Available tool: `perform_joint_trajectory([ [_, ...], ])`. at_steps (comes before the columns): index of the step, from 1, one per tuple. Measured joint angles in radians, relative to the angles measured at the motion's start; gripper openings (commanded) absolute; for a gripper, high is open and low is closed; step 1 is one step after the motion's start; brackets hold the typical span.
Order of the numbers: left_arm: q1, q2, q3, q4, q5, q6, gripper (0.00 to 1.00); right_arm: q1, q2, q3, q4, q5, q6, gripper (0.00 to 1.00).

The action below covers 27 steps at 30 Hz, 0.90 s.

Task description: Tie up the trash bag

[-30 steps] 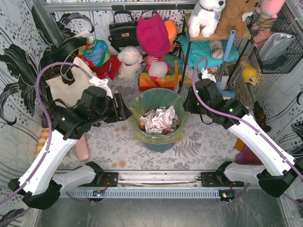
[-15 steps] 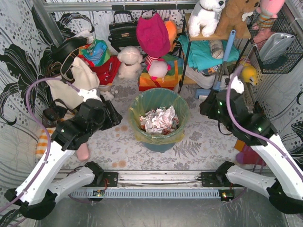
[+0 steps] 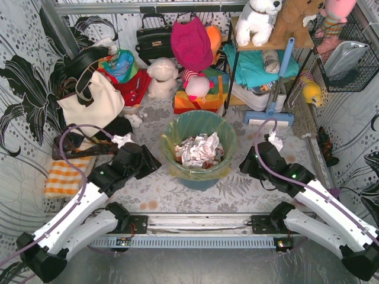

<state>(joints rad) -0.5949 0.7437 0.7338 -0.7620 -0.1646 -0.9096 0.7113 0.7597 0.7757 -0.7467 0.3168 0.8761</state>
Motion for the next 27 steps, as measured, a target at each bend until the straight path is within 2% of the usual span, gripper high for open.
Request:
perform_joint_trajectory([
  [7, 0.0, 0.028, -0.087, 0.11, 0.083, -0.047, 0.61, -0.023, 0.006, -0.212, 0.247, -0.158, 0.07, 0.42],
  [13, 0.0, 0.024, -0.092, 0.153, 0.098, -0.063, 0.61, -0.125, 0.057, -0.329, 0.437, -0.3, 0.108, 0.43],
  [22, 0.0, 0.014, -0.097, 0.158, 0.101, -0.07, 0.61, -0.156, 0.098, -0.341, 0.568, -0.408, 0.111, 0.44],
  [27, 0.0, 0.014, -0.097, 0.157, 0.105, -0.07, 0.61, -0.157, 0.159, -0.341, 0.613, -0.433, 0.111, 0.41],
])
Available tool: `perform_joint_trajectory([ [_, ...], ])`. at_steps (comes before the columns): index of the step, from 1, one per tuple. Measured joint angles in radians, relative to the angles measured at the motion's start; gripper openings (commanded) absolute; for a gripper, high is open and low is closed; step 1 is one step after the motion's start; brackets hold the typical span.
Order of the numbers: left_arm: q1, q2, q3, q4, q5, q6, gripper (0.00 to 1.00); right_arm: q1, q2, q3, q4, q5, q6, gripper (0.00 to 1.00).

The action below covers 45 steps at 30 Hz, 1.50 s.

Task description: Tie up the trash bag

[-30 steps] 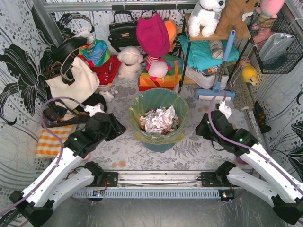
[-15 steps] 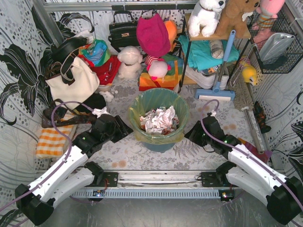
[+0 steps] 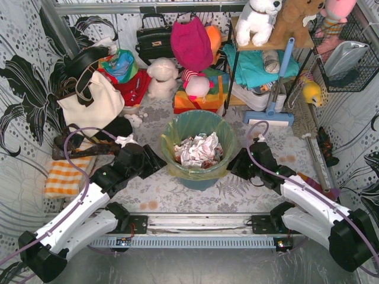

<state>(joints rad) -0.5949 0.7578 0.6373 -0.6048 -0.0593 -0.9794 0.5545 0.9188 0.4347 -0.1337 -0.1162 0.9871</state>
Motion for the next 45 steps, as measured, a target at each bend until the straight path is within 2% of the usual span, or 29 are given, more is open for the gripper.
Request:
perform_joint_trajectory([
  [7, 0.0, 0.0, 0.0, 0.0, 0.0, 0.0, 0.61, -0.001, 0.068, -0.003, 0.042, -0.019, 0.0, 0.31],
  [13, 0.0, 0.0, 0.0, 0.0, 0.0, 0.0, 0.61, -0.006, 0.092, -0.014, 0.073, -0.03, 0.001, 0.1],
  [14, 0.0, 0.0, 0.0, 0.0, 0.001, 0.0, 0.61, -0.007, 0.092, -0.014, 0.076, -0.031, 0.001, 0.03],
  [15, 0.0, 0.0, 0.0, 0.0, 0.001, 0.0, 0.61, -0.008, 0.092, -0.014, 0.079, -0.03, 0.004, 0.0],
  [23, 0.0, 0.003, -0.025, 0.008, 0.0, 0.002, 0.61, -0.029, 0.056, -0.014, 0.053, -0.014, 0.004, 0.0],
  [29, 0.0, 0.037, -0.093, 0.061, 0.018, 0.004, 0.61, -0.091, 0.053, 0.032, -0.022, 0.003, -0.039, 0.0],
  [39, 0.001, 0.101, -0.149, 0.214, 0.047, 0.01, 0.62, -0.165, 0.226, 0.199, -0.04, -0.03, -0.142, 0.0],
  [45, 0.002, 0.15, -0.181, 0.327, 0.043, 0.03, 0.59, -0.171, 0.285, 0.234, -0.039, -0.054, -0.172, 0.0],
])
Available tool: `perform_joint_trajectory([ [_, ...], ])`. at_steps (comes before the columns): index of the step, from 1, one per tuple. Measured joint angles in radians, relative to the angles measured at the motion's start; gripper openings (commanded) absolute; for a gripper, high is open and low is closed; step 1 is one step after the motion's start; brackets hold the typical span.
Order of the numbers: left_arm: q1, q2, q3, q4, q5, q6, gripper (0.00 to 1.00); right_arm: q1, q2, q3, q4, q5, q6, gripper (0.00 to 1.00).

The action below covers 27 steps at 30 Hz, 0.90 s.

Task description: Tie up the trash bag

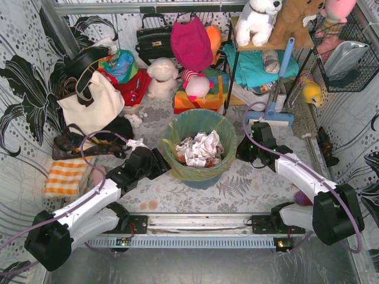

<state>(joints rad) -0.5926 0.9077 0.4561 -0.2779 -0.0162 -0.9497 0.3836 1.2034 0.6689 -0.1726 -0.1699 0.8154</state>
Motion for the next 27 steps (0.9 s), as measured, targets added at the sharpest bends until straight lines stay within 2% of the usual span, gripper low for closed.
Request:
perform_joint_trajectory([
  [11, 0.005, 0.008, -0.156, 0.27, 0.003, 0.006, 0.48, -0.001, 0.004, 0.0, 0.0, -0.01, -0.016, 0.0],
  [12, 0.005, 0.008, -0.17, 0.291, 0.008, 0.006, 0.42, -0.001, 0.004, 0.0, 0.0, -0.01, -0.017, 0.0],
  [17, 0.005, 0.0, -0.22, 0.374, 0.039, 0.018, 0.0, -0.001, 0.004, 0.0, -0.001, -0.01, -0.017, 0.0],
  [20, 0.005, -0.049, -0.224, 0.375, 0.054, 0.025, 0.0, -0.001, 0.003, 0.001, -0.003, -0.01, -0.017, 0.0],
  [27, 0.005, -0.3, -0.224, 0.261, 0.083, 0.022, 0.0, -0.003, -0.004, 0.01, -0.019, -0.01, -0.025, 0.0],
])
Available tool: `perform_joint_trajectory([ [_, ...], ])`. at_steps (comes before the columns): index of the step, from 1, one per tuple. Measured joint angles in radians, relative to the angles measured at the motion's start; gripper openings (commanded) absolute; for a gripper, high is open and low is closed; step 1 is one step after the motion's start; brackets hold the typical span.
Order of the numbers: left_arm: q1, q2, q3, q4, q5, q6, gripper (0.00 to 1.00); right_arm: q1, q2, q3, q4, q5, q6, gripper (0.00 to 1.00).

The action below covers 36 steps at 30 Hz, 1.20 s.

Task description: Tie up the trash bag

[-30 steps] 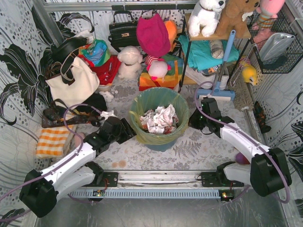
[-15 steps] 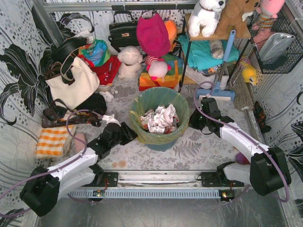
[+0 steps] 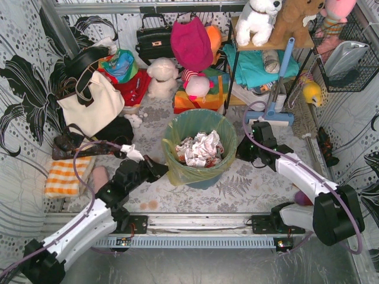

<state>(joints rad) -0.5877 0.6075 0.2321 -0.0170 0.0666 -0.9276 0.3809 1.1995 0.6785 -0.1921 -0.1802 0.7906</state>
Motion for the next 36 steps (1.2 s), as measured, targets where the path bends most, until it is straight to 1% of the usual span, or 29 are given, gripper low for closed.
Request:
perform_joint_trajectory([
  [3, 0.0, -0.063, 0.0, -0.076, 0.016, -0.019, 0.0, 0.0, 0.004, 0.009, 0.0, 0.0, -0.008, 0.0],
  [6, 0.0, -0.056, 0.001, -0.161, 0.028, -0.044, 0.0, 0.0, 0.029, 0.028, 0.001, -0.008, -0.018, 0.0],
  [7, 0.0, -0.045, 0.002, -0.196, 0.027, -0.051, 0.03, 0.0, 0.037, 0.032, 0.001, -0.012, -0.019, 0.0],
  [11, 0.0, 0.01, 0.034, -0.325, -0.014, -0.071, 0.27, 0.0, 0.055, 0.038, 0.001, -0.029, -0.022, 0.0],
  [14, 0.0, 0.034, 0.076, -0.375, -0.056, -0.069, 0.38, 0.0, 0.056, 0.043, 0.001, -0.037, -0.022, 0.0],
  [16, -0.001, 0.055, 0.111, -0.396, -0.08, -0.063, 0.4, 0.0, 0.056, 0.048, 0.001, -0.039, -0.022, 0.0],
  [20, -0.001, 0.092, 0.171, -0.399, -0.113, -0.048, 0.42, 0.0, 0.056, 0.055, 0.0, -0.044, -0.022, 0.0],
  [23, 0.0, 0.115, 0.183, -0.381, -0.124, -0.037, 0.52, 0.0, 0.056, 0.06, -0.002, -0.045, -0.022, 0.0],
  [25, 0.0, 0.132, 0.182, -0.371, -0.125, -0.032, 0.56, 0.0, 0.056, 0.063, -0.003, -0.045, -0.022, 0.0],
  [27, -0.001, 0.148, 0.179, -0.344, -0.124, -0.026, 0.57, 0.0, 0.056, 0.065, -0.003, -0.045, -0.022, 0.0],
  [31, -0.001, 0.169, 0.15, -0.255, -0.124, -0.022, 0.57, 0.0, 0.056, 0.066, -0.003, -0.045, -0.022, 0.0],
  [36, 0.0, 0.207, 0.114, -0.15, -0.123, -0.02, 0.48, 0.0, 0.056, 0.066, -0.003, -0.046, -0.022, 0.0],
])
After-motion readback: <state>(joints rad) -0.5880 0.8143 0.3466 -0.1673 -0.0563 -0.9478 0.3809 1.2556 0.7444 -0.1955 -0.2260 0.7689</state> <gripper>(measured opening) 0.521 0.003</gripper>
